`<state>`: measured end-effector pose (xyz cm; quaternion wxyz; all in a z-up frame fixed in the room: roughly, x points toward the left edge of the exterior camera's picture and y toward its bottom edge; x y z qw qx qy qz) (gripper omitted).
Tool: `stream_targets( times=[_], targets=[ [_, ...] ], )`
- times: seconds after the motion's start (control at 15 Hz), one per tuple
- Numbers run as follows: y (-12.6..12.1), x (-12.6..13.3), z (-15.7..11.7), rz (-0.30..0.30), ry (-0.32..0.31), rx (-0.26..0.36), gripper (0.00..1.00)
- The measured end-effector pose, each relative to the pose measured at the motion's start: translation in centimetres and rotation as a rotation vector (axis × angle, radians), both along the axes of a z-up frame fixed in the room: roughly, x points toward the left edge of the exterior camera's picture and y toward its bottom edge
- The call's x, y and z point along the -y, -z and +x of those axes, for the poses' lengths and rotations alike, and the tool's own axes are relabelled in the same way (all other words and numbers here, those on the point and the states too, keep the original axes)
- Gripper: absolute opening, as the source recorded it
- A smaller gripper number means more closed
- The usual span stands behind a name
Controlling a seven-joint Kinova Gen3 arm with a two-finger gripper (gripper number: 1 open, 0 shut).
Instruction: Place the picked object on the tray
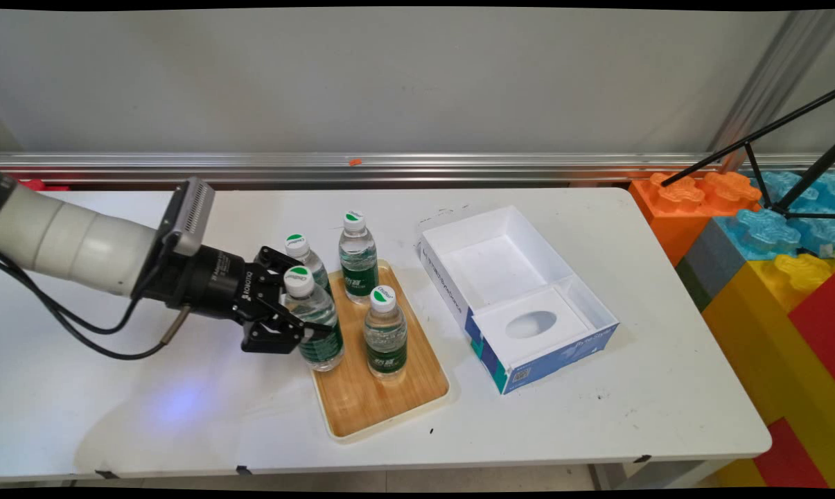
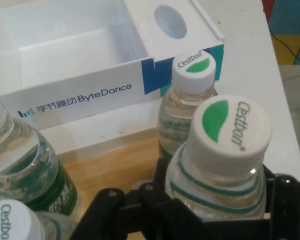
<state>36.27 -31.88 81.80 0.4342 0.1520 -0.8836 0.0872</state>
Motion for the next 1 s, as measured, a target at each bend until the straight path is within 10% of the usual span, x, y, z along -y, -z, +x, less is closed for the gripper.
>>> stream_targets(
  times=[1.0],
  targets=[
    [3.4, 0.7, -0.6, 0.004, -0.013, -0.005, 0.00]
  ],
)
